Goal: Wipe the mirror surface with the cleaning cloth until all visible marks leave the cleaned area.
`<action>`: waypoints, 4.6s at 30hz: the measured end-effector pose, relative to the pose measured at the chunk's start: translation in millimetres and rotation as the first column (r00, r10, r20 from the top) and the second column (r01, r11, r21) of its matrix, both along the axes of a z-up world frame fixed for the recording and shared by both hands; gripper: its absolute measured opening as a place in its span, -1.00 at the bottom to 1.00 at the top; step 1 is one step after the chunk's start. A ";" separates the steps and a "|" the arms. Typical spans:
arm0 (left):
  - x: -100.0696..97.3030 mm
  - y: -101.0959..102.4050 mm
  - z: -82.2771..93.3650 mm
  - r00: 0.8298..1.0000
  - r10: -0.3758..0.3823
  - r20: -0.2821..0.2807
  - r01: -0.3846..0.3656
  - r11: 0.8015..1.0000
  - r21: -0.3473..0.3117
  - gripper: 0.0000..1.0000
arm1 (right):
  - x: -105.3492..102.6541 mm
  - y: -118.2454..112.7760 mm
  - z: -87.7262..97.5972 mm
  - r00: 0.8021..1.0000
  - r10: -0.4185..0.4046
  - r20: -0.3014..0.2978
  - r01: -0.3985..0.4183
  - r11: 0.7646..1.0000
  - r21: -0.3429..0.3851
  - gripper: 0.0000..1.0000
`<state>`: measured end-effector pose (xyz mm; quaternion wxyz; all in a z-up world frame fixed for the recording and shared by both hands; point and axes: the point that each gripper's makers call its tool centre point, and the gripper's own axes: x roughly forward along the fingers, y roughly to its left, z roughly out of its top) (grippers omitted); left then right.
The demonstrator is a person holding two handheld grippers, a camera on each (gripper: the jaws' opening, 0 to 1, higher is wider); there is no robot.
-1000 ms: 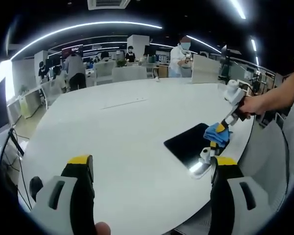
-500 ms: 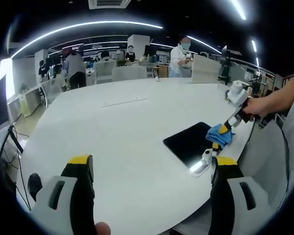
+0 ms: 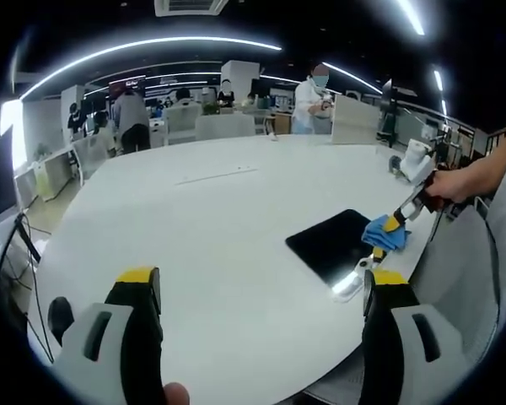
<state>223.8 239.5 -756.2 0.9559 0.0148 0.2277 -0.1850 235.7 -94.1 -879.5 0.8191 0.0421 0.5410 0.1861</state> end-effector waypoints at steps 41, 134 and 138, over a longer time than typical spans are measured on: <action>-5.7 -3.0 -9.2 1.000 -0.016 -0.020 0.016 1.000 -0.004 0.98 | -6.8 66.0 0.2 0.999 0.002 -0.052 0.001 0.998 0.059 -1.00; -10.0 1.9 -12.1 0.999 -0.011 -0.053 0.010 0.999 -0.036 0.98 | 92.2 190.6 -0.1 0.984 0.173 -0.034 -0.170 0.983 0.071 -1.00; -11.0 3.3 -10.0 0.999 -0.024 -0.036 0.023 1.000 -0.020 0.98 | 94.5 191.1 -0.1 0.984 0.176 -0.036 -0.173 0.983 0.066 -1.00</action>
